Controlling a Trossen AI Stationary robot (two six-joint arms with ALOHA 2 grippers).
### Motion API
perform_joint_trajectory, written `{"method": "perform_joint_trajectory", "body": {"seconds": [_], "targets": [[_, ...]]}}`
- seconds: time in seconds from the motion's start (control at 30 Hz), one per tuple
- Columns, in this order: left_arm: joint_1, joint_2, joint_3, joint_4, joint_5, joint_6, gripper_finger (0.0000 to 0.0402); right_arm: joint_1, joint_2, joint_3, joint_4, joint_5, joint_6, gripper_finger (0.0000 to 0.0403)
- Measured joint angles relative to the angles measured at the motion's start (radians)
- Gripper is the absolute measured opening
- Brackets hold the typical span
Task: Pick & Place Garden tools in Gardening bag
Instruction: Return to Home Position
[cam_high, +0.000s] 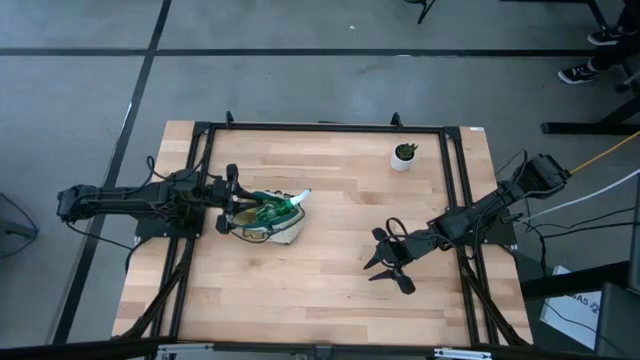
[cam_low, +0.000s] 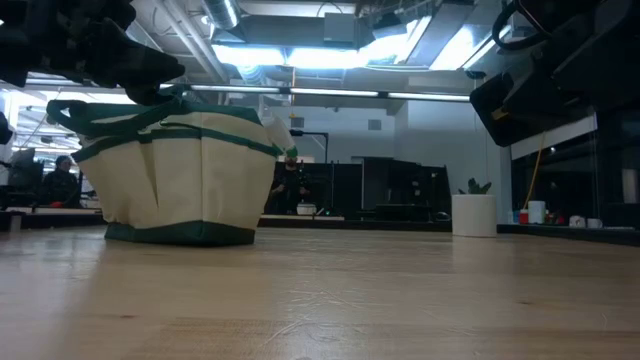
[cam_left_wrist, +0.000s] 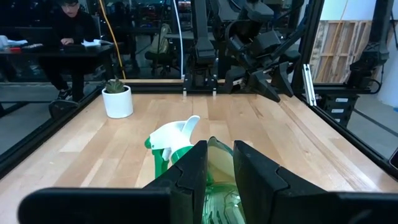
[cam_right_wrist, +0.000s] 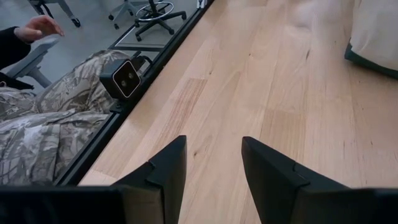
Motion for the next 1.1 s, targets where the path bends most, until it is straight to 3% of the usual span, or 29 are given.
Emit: {"method": "perform_joint_trajectory", "body": {"seconds": [0.2, 0.27, 0.5, 0.6, 0.7, 0.93, 1.1], "targets": [[0.000, 0.000, 0.000, 0.000, 0.000, 0.000, 0.0073, 0.000, 0.000, 0.000, 0.001, 0.001, -0.010, 0.0158], [0.000, 0.000, 0.000, 0.000, 0.000, 0.000, 0.0073, -0.002, 0.000, 0.000, 0.017, 0.016, -0.084, 0.0158], [0.000, 0.000, 0.000, 0.000, 0.000, 0.000, 0.0073, -0.027, -0.028, -0.013, -0.077, 0.137, -0.240, 0.0158], [0.000, 0.000, 0.000, 0.000, 0.000, 0.000, 0.0072, -0.108, -0.100, -0.085, -0.069, -0.014, -0.278, 0.0158], [0.000, 0.000, 0.000, 0.000, 0.000, 0.000, 0.0073, -0.215, -0.201, -0.199, 0.049, -0.194, -0.329, 0.0158], [0.000, 0.000, 0.000, 0.000, 0.000, 0.000, 0.0072, -0.409, -0.393, -0.329, 0.255, -0.202, -0.483, 0.0158], [0.000, 0.000, 0.000, 0.000, 0.000, 0.000, 0.0073, -0.543, -0.449, -0.300, 0.255, -0.091, -0.520, 0.0158]]}}
